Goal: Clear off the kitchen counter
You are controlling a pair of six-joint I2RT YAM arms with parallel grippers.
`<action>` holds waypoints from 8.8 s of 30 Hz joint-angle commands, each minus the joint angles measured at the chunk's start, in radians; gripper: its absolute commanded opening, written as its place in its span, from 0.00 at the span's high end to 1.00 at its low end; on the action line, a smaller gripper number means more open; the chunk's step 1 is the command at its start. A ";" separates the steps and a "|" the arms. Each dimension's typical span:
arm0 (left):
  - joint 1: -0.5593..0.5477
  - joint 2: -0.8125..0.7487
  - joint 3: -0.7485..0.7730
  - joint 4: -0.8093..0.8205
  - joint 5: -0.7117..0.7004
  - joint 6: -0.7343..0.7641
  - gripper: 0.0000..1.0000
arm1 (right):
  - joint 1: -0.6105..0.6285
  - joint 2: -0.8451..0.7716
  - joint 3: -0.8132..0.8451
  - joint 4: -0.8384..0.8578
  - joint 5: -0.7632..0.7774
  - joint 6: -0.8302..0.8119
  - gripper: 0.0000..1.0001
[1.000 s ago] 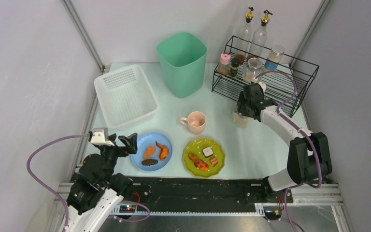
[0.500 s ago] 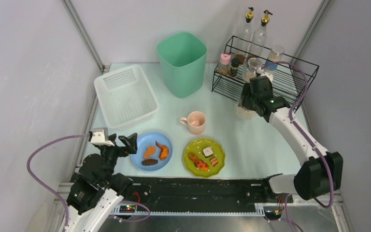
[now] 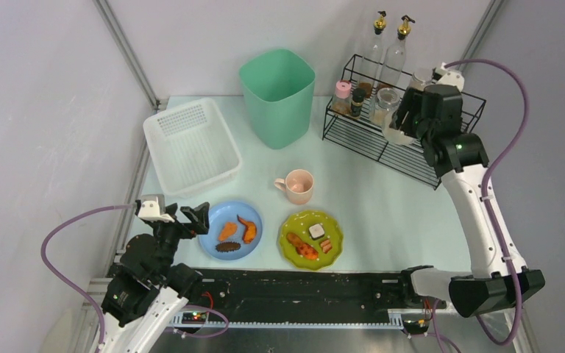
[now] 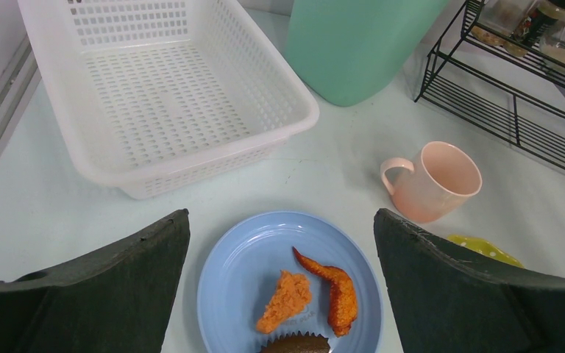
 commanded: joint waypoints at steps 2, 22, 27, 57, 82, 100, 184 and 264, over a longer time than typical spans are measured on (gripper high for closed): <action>0.010 0.008 -0.005 0.032 0.010 -0.007 0.02 | -0.070 0.036 0.116 0.034 0.020 -0.016 0.78; 0.009 0.006 -0.006 0.031 0.009 -0.007 0.02 | -0.254 0.348 0.293 0.015 -0.047 0.031 0.78; 0.009 0.006 -0.006 0.032 0.009 -0.008 0.02 | -0.278 0.393 0.304 0.006 -0.081 0.043 0.78; 0.009 0.013 -0.006 0.031 0.004 -0.009 0.02 | -0.289 0.421 0.320 -0.018 -0.091 0.050 0.01; 0.009 0.028 -0.004 0.031 0.018 -0.009 0.02 | 0.324 -0.032 -0.066 0.146 0.106 -0.119 0.01; 0.009 0.281 0.141 0.034 0.244 -0.063 0.02 | 0.658 -0.083 -0.375 0.218 0.024 0.138 0.01; -0.112 1.674 0.606 0.291 0.534 -0.460 0.91 | 0.617 -0.584 -0.762 -0.027 -0.007 0.371 0.05; 0.476 1.579 0.706 -0.048 0.110 -0.647 1.00 | 0.649 -0.551 -0.811 -0.016 0.009 0.407 0.05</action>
